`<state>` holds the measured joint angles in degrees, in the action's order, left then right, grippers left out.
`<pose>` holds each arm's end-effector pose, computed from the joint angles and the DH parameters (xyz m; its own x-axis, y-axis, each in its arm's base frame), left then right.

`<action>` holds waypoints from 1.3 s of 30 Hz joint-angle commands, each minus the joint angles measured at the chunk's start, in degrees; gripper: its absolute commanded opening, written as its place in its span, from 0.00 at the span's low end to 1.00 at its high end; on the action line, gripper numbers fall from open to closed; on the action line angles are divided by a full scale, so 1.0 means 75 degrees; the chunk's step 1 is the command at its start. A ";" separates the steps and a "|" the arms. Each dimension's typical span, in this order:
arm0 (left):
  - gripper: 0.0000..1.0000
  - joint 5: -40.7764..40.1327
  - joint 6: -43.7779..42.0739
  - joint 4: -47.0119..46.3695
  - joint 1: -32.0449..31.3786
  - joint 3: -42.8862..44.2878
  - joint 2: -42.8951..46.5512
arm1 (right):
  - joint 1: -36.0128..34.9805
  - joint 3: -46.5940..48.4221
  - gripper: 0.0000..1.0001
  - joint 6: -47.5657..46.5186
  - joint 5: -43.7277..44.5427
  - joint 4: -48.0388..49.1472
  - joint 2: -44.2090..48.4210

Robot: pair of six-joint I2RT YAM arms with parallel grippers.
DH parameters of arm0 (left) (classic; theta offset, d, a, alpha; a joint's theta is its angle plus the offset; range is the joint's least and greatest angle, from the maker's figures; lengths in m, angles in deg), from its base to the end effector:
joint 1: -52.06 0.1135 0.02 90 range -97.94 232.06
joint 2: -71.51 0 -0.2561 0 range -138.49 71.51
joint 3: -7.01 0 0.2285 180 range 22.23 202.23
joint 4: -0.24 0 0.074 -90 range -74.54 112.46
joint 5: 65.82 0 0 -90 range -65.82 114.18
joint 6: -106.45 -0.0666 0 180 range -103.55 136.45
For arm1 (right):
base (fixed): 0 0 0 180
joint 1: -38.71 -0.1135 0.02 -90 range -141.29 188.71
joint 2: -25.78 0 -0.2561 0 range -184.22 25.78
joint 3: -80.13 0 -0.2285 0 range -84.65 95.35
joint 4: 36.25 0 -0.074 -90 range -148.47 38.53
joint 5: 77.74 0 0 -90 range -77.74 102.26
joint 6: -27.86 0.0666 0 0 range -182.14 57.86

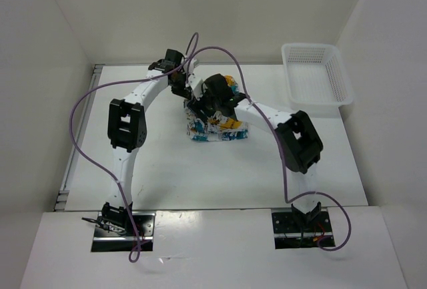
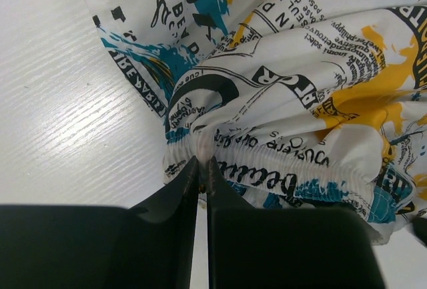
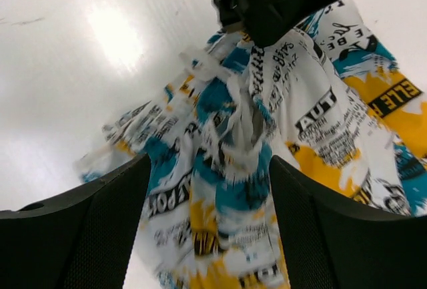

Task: Fold and stack the shorts
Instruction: Fold the shorts

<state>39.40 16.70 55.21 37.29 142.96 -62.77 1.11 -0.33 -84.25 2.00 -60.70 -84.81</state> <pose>0.4885 -0.1469 0.1927 -0.7770 0.2005 -0.5967 0.3943 0.8939 -0.2131 0.3476 0.2827 0.2284 -0.1570 -0.5884 -0.7932 -0.8358 0.5070 -0.2106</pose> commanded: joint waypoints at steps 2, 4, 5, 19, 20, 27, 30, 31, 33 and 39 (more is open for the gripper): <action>0.12 0.0044 -0.0034 -0.0190 -0.0024 -0.0101 0.0091 | 0.0022 0.1050 0.77 0.0487 0.0161 0.0073 -0.1051; 0.12 0.0044 -0.0034 -0.0190 -0.0024 -0.0170 0.0091 | 0.0022 0.1262 0.77 0.0650 0.0300 -0.0092 -0.1368; 0.12 0.0044 -0.0034 -0.0190 -0.0024 -0.0171 0.0091 | 0.0091 0.1262 0.72 0.0651 0.0302 -0.0093 -0.1369; 0.01 -0.0120 -0.0034 -0.0191 -0.0024 0.0192 -0.0061 | -0.0141 0.0688 0.00 0.0054 -0.1805 -0.1135 -0.0432; 0.01 -0.0120 -0.0034 -0.0190 -0.0024 0.0262 -0.0061 | -0.0212 0.0688 0.00 -0.0109 -0.2202 -0.1240 -0.0338; 0.01 -0.0120 -0.0034 -0.0120 -0.0024 0.0157 -0.0061 | -0.0470 0.0547 0.00 -0.1163 -0.2313 -0.1663 -0.0711; 0.01 -0.0120 -0.0034 -0.0120 -0.0024 -0.0042 -0.0061 | -0.0634 0.0547 0.23 -0.1818 -0.1950 -0.1803 -0.0923; 0.01 -0.0120 -0.0034 -0.0190 -0.0024 -0.0042 -0.0061 | -0.0634 0.0547 0.30 -0.2007 -0.1948 -0.1943 -0.1016; 0.01 -0.0120 -0.0034 -0.0190 -0.0024 -0.0042 -0.0061 | -0.0833 0.0547 0.46 -0.2231 -0.1831 -0.1945 -0.1017; 0.07 -0.0190 -0.0034 -0.0190 -0.0024 0.0110 -0.0061 | -0.0904 0.0782 0.53 -0.1940 -0.2300 -0.2097 -0.0678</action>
<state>38.73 16.68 55.97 36.79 142.24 -62.77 -5.52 4.04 -98.11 -12.45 -75.11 -92.02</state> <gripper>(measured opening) 0.059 0.530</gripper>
